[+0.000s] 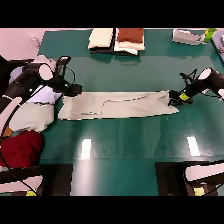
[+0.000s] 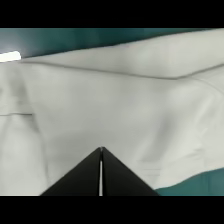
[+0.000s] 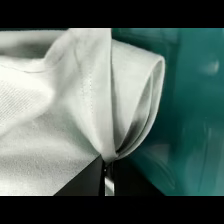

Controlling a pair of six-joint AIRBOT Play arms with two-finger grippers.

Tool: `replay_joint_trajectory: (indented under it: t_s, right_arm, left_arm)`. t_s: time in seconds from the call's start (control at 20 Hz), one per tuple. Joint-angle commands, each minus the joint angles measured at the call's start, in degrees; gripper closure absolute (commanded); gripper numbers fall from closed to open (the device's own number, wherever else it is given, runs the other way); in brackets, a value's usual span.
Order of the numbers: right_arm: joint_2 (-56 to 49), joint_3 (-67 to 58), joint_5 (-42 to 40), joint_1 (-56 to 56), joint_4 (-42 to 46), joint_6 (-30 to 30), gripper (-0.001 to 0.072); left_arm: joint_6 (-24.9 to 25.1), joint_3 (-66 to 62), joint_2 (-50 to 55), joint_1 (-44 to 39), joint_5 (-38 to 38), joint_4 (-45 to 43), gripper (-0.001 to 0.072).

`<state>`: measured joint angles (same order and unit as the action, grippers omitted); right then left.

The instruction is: Fold the shirts.

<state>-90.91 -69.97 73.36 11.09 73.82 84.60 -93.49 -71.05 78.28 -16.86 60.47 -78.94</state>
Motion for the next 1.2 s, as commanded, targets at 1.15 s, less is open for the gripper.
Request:
replay_joint_trajectory:
  t_s: [1.15]
  right_arm:
    - [12.55, -38.42, 15.23, -25.94, -6.82, 8.7, 0.0699]
  left_arm:
    - [2.89, -20.55, 27.87, -21.38, -9.92, 12.28, 0.0684]
